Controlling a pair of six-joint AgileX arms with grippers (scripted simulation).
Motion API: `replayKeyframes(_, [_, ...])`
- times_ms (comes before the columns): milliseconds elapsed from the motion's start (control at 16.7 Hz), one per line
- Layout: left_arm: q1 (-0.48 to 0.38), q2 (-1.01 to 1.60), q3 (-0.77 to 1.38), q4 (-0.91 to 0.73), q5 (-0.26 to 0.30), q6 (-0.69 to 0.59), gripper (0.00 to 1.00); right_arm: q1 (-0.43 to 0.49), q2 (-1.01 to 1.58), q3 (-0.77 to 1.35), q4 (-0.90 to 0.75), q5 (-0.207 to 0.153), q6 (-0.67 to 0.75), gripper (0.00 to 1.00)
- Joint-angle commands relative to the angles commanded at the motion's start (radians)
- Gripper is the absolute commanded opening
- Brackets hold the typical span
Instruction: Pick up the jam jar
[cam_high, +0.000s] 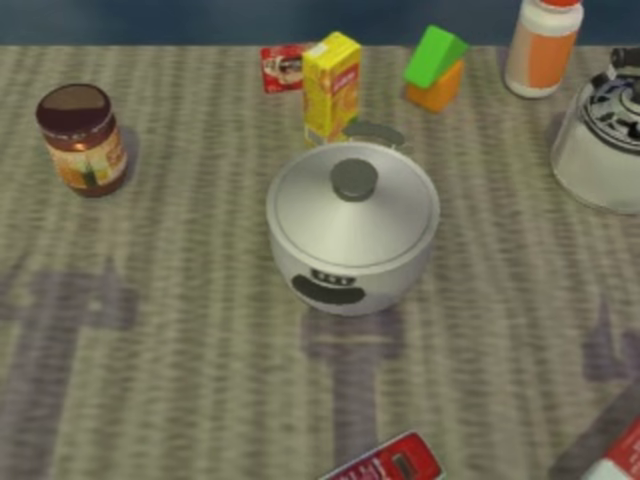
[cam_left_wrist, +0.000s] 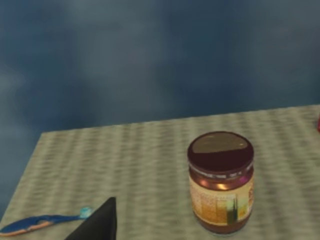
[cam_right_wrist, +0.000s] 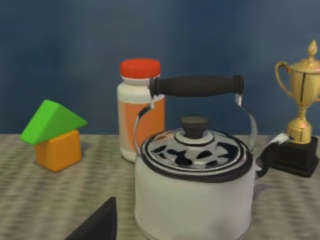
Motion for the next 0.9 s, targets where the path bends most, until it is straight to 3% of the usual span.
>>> replayKeyframes(900, [-0.021, 1.453, 1.521, -0.886, 0.068, 0.426, 1.0, 0.0, 0.0, 0.0, 0.0, 0.0, 0.0, 1.0])
